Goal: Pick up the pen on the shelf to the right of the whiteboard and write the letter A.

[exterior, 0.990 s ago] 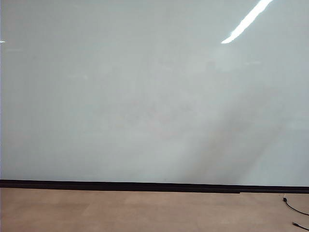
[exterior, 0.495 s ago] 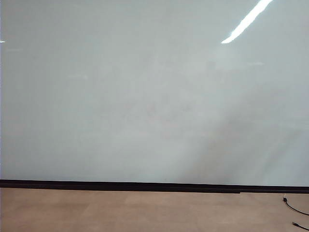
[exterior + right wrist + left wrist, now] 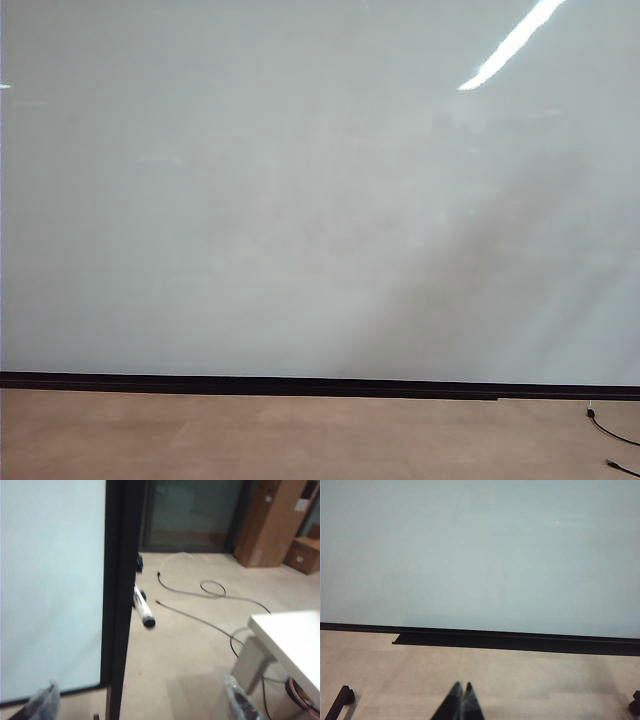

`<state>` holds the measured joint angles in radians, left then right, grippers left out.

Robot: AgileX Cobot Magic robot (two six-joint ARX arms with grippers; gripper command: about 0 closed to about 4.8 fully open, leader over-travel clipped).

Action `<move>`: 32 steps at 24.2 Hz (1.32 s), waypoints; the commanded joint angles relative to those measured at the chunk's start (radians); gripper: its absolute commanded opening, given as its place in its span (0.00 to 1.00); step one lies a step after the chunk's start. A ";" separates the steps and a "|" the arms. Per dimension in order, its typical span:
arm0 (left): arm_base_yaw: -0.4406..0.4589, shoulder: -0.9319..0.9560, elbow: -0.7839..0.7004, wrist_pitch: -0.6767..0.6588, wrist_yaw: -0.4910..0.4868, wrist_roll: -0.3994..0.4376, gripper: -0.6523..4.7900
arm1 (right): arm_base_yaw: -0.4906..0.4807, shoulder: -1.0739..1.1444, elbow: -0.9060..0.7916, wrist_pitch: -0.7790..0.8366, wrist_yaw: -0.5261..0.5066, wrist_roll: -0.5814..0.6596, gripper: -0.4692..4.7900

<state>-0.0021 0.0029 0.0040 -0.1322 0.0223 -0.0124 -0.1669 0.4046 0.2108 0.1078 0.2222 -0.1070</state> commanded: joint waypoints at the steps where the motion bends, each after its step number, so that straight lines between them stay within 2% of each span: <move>1: 0.000 0.000 0.003 0.006 0.000 0.005 0.11 | -0.045 0.090 0.005 0.134 -0.094 -0.003 0.93; 7: 0.000 0.000 0.003 0.006 0.000 0.005 0.11 | -0.192 0.241 0.005 0.257 -0.312 -0.018 0.93; 10: 0.000 0.000 0.003 0.006 0.000 0.005 0.11 | -0.253 0.293 0.005 0.319 -0.386 -0.039 0.93; 15: 0.000 0.000 0.003 0.006 0.000 0.005 0.11 | -0.397 0.448 0.004 0.481 -0.621 -0.054 0.93; 16: 0.000 0.000 0.003 0.006 0.000 0.005 0.11 | -0.408 0.477 0.004 0.517 -0.643 -0.053 0.93; 24: 0.000 0.000 0.003 0.006 0.000 0.004 0.11 | -0.422 0.754 0.004 0.864 -0.671 0.013 0.93; 31: 0.000 0.000 0.003 0.006 0.000 0.005 0.11 | -0.438 1.117 0.005 1.310 -0.686 0.140 0.93; 32: 0.000 0.000 0.003 0.006 0.000 0.005 0.11 | -0.437 1.141 0.013 1.309 -0.687 0.146 0.93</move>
<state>-0.0021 0.0029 0.0040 -0.1322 0.0223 -0.0120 -0.6041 1.5238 0.2138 1.3617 -0.4599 0.0143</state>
